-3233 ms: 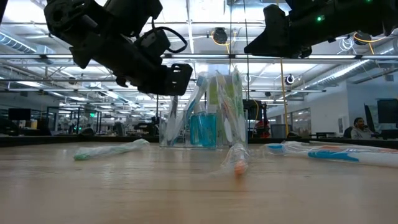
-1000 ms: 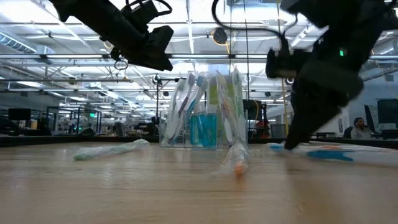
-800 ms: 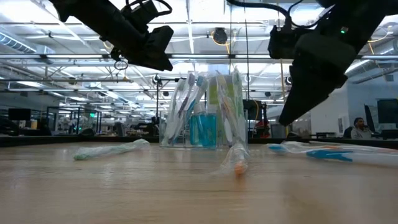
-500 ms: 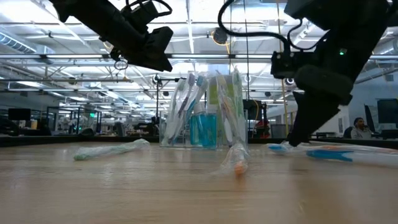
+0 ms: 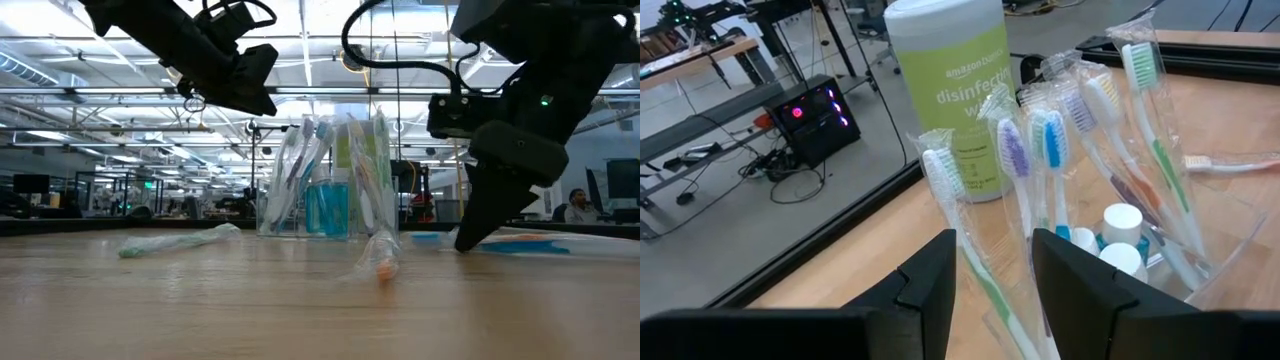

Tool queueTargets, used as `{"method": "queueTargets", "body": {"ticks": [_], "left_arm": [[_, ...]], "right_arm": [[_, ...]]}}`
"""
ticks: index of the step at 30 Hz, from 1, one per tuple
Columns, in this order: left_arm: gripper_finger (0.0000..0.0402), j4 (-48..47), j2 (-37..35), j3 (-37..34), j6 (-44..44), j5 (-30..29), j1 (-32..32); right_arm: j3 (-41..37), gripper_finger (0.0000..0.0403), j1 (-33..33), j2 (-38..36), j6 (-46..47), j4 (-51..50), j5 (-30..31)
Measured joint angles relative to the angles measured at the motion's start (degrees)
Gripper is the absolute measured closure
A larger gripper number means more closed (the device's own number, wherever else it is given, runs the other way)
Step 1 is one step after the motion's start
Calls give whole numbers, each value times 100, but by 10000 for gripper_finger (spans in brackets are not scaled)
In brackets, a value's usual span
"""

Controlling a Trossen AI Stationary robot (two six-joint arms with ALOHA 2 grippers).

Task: Pick & Place toothbrushing station
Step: Put the blue toothbrush into the transparent organizer

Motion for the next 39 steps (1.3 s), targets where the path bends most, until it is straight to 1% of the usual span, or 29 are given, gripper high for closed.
{"method": "queueTargets", "body": {"ticks": [1, 3, 6, 9, 12, 13, 16, 19, 25, 29, 31, 34, 37, 39], "left_arm": [[261, 0, 0, 0, 18, 0, 0], [261, 0, 0, 0, 25, -1, 0], [261, -2, 0, 0, 34, -1, 0], [261, -4, 0, 0, 36, -1, 0], [261, -4, 0, 0, 36, -2, 0], [261, -4, 0, 0, 36, -2, 0], [261, -4, 0, 0, 36, -2, 0], [261, -23, 0, 0, 36, -2, 0], [261, -28, 0, 0, 36, -2, 0], [261, -31, 0, 0, 35, -2, 0], [261, -33, 0, 0, 34, -2, 0], [261, -35, 0, 0, 35, -2, 0], [261, -37, 0, 0, 34, -2, 0], [261, -38, 0, 0, 34, -2, 0]], "right_arm": [[-9, 393, -13, -30, -81, 134, -13], [-12, 389, -62, -155, -255, 413, 16], [-12, 388, -190, -584, -738, 712, 181], [-12, 397, -317, -1044, -1447, 1241, 727], [-1, 396, -430, -1404, -2596, 2423, 1448], [1, 395, -472, -1448, -3029, 2888, 1598], [3, 397, -651, -1405, -4342, 4221, 1637], [3, 400, -880, -1173, -5043, 5153, 1638], [1, 399, -1437, -430, -5180, 6104, 1669], [-1, 400, -1688, 52, -4858, 6515, 2059], [1, 400, -1721, 253, -4768, 6553, 2248], [-1, 400, -1628, 447, -5013, 6497, 2844], [1, 401, -1489, 474, -5160, 6551, 3596], [1, 401, -1356, 474, -5162, 6544, 3964]]}}
